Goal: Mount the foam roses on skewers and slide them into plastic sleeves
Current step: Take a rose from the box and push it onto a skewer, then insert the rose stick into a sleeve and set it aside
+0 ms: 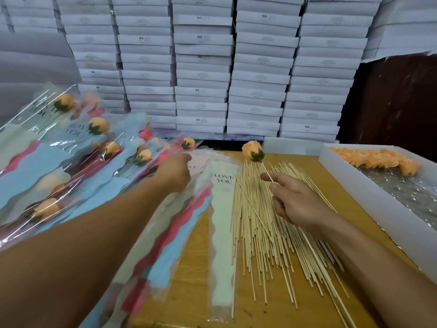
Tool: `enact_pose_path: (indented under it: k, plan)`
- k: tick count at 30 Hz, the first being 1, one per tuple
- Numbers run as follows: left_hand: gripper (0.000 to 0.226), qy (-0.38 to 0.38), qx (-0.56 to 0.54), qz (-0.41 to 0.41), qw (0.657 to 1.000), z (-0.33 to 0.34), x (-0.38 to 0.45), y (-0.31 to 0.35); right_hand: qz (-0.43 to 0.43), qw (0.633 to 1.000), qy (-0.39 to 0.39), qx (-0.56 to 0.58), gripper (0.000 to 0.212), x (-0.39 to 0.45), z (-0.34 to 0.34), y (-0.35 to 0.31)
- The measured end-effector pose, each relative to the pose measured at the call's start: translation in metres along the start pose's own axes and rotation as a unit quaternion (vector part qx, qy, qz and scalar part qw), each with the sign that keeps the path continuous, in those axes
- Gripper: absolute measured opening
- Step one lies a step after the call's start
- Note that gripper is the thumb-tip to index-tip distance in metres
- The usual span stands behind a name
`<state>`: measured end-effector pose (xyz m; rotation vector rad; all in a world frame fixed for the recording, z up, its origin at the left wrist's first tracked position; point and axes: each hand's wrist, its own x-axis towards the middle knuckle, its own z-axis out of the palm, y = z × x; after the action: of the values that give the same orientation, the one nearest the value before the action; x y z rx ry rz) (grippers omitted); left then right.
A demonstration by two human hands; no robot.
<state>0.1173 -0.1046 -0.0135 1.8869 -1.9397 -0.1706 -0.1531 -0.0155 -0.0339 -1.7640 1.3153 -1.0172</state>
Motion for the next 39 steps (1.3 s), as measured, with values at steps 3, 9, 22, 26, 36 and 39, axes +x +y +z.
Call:
enact_pose_path:
  k: [3,9,22,26,36,39]
  plan:
    - [0.038,-0.058,0.076,0.024,0.995,0.010,0.001,-0.019,0.003,1.000,-0.001,-0.002,0.032,0.000,0.000,0.001]
    - [0.032,-0.103,0.156,0.000,0.982,0.028,-0.002,-0.036,0.005,1.000,-0.002,-0.005,0.034,-0.001,0.000,0.000]
    - [0.012,-0.032,0.212,0.020,0.976,0.018,-0.009,-0.020,0.035,0.999,-0.022,0.018,0.028,-0.002,0.000,-0.002]
    - [0.027,-0.019,0.226,0.043,0.973,0.008,-0.021,0.004,0.141,0.982,-0.021,0.126,0.025,0.001,-0.002,0.000]
    - [0.030,0.005,0.276,0.167,0.947,-0.008,-0.105,0.092,0.198,0.943,-0.020,0.266,0.009,0.010,-0.008,0.003]
    - [0.011,0.002,0.288,0.225,0.931,-0.005,-0.133,0.112,0.195,0.949,-0.026,0.246,0.023,0.010,-0.006,0.004]
